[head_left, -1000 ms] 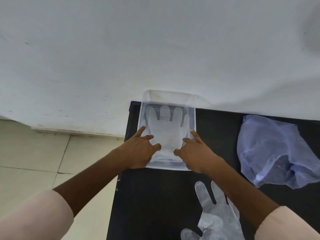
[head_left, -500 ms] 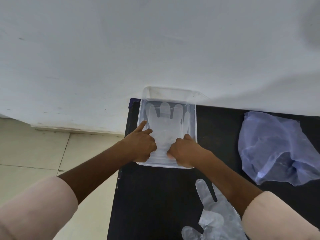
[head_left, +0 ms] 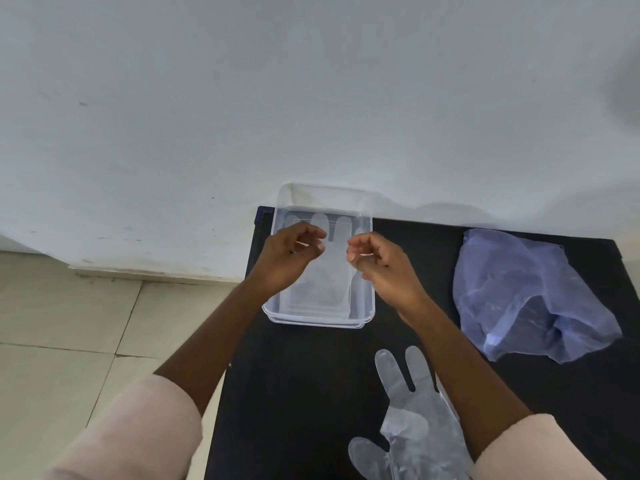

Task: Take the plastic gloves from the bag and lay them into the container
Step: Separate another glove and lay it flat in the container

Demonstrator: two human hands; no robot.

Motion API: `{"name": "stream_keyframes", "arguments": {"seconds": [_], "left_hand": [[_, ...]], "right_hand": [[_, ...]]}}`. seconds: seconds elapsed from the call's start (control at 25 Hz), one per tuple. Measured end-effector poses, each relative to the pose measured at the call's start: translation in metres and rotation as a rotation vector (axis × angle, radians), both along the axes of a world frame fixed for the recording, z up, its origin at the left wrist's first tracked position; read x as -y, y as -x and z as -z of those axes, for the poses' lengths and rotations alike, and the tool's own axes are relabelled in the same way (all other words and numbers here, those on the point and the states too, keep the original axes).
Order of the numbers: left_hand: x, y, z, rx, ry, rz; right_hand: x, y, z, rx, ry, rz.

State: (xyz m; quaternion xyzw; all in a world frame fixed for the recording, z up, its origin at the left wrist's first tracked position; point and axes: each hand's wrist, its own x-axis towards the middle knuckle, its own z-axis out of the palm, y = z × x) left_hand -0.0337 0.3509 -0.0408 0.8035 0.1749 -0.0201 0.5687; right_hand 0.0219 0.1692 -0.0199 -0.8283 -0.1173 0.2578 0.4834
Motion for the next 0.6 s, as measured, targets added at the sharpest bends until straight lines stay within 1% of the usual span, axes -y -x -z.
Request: {"name": "stream_keyframes", "arguments": {"seconds": [0.08,0.12,0.24,0.4,0.6], "left_hand": [[0.019,0.004,-0.013,-0.051,0.163,-0.049],[0.029,0.007,-0.021,-0.062,0.196,-0.045],[0.057,0.024,-0.039,-0.065,0.195,-0.021],[0.107,0.059,-0.06,-0.078,0.161,0.018],[0.17,0.097,-0.063,-0.121,0.186,0.052]], "right_hand": [[0.014,0.001,-0.011,-0.1,-0.118,0.102],[0.021,0.002,-0.016,-0.111,-0.142,0.113],[0.041,0.016,-0.027,-0.098,-0.127,0.085],[0.091,0.051,-0.038,-0.113,-0.144,0.119],[0.159,0.091,-0.037,-0.138,-0.155,0.165]]}}
